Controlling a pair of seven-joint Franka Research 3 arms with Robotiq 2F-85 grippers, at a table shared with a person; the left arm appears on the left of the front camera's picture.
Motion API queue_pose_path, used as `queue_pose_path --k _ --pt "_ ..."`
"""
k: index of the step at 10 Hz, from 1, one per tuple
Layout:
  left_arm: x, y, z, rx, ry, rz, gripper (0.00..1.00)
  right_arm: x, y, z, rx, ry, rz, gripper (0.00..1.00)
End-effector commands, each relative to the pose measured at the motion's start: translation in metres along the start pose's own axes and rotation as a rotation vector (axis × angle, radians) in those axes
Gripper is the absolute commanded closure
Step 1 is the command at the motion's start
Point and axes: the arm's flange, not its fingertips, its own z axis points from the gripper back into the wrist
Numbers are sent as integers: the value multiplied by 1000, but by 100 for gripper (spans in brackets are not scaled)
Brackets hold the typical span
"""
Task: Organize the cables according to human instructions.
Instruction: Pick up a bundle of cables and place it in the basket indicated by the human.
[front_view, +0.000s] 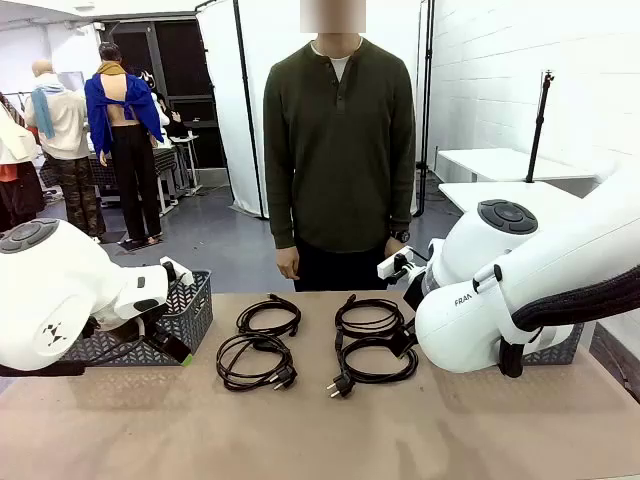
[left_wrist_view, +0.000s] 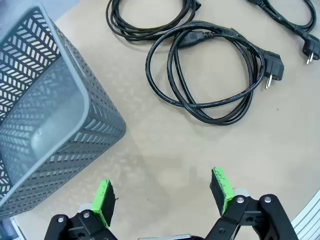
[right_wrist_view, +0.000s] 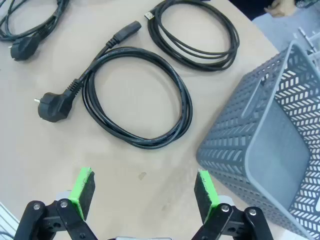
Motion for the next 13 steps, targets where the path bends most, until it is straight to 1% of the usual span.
queue_pose_path --k 1,13 --pt "0 0 0 0 0 0 0 0 0 0 0 -1 0 0" --pt "0 -1 0 0 0 -3 0 0 0 0 0 0 0 0"
